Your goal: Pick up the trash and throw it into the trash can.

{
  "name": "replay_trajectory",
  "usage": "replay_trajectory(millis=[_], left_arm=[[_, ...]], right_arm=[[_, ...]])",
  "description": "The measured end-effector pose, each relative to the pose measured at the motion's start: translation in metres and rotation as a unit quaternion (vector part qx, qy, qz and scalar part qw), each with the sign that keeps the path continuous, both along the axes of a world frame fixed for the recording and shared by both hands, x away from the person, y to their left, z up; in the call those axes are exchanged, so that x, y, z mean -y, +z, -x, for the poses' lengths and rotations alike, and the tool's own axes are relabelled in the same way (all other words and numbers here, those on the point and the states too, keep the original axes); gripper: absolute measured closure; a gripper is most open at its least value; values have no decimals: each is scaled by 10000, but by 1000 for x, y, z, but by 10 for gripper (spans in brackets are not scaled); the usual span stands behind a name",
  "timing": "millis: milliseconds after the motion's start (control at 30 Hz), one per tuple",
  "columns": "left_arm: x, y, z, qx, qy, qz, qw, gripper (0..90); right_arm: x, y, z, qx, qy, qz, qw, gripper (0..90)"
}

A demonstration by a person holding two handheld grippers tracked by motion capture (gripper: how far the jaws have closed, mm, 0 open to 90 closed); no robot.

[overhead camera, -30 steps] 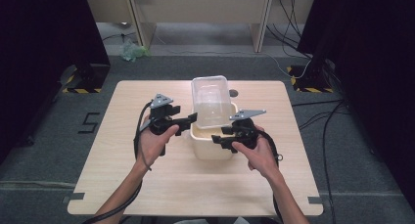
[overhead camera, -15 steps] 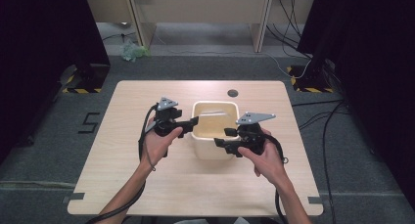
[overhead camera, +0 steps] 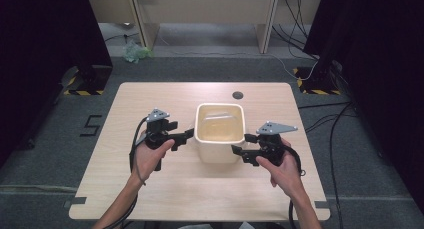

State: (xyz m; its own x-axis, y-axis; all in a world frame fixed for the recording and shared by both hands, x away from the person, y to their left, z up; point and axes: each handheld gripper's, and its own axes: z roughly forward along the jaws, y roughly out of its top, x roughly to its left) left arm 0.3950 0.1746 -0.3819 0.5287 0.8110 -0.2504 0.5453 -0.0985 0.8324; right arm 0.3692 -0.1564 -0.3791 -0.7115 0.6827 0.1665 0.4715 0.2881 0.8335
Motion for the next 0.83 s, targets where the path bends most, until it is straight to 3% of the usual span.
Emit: replay_trajectory(millis=[267, 667, 833], left_arm=[[-11, -11, 15, -56, -45, 97, 9999, 245], [-20, -32, 32, -137, -84, 101, 9998, 232], [-25, -41, 35, -202, -129, 220, 9995, 225]], right_arm=[[25, -16, 10, -36, -247, -163, 9996, 295], [44, -41, 21, -162, -455, -222, 9986, 259], [49, -47, 22, -212, -508, -218, 9982, 250]])
